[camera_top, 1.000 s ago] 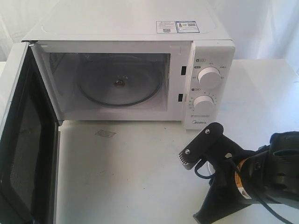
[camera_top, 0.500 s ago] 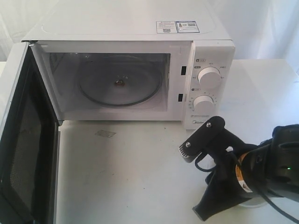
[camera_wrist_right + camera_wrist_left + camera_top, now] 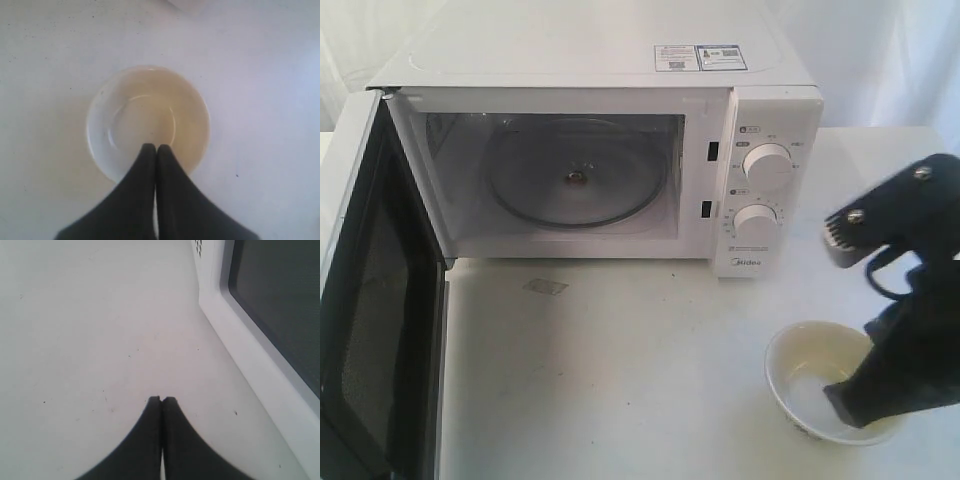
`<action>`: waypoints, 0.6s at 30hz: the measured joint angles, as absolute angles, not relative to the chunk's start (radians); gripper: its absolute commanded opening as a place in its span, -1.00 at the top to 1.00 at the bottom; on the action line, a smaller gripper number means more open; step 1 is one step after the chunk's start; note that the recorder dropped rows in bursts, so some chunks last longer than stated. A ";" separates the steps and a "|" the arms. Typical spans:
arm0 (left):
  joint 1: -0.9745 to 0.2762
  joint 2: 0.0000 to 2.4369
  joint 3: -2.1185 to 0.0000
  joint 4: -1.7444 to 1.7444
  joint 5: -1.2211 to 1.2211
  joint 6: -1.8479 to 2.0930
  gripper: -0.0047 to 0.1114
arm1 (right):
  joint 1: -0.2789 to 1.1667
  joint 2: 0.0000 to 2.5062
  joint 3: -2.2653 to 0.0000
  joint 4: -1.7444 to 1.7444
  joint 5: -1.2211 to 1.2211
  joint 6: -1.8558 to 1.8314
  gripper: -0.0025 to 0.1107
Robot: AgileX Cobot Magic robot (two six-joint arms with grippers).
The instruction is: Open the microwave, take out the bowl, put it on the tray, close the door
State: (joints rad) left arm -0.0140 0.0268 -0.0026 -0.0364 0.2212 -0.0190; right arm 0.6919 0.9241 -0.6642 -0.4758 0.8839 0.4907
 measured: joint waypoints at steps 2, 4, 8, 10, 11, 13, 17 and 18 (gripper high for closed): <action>-0.014 0.027 -0.003 -0.036 0.221 -0.019 0.92 | 0.692 0.840 -0.664 -0.472 0.943 0.491 0.96; -0.014 0.027 -0.003 -0.036 0.221 -0.019 0.92 | 0.692 0.720 -0.664 -0.471 0.985 0.489 0.96; -0.014 0.027 -0.003 -0.036 0.221 -0.013 0.92 | 0.692 0.572 -0.664 -0.491 0.932 0.484 0.96; -0.014 0.027 -0.003 -0.036 0.221 -0.011 0.92 | 0.692 0.546 -0.654 -0.505 0.913 0.480 0.96; -0.014 0.027 -0.003 -0.036 0.221 -0.009 0.92 | 0.692 0.543 -0.644 -0.507 0.910 0.480 0.96; -0.014 0.027 -0.003 -0.036 0.195 -0.007 0.92 | 0.692 0.543 -0.633 -0.507 0.909 0.480 0.96; -0.014 0.025 0.000 -0.036 -0.231 0.000 0.92 | 0.692 0.543 -0.629 -0.493 0.905 0.480 0.96; -0.014 0.025 -0.001 -0.036 -0.416 0.000 0.92 | 0.692 0.543 -0.629 -0.489 0.905 0.480 0.96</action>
State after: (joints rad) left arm -0.0140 0.0246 -0.0006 -0.0364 -0.4157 0.0000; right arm 0.6919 0.5428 -0.6293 -0.4894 0.9050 0.4801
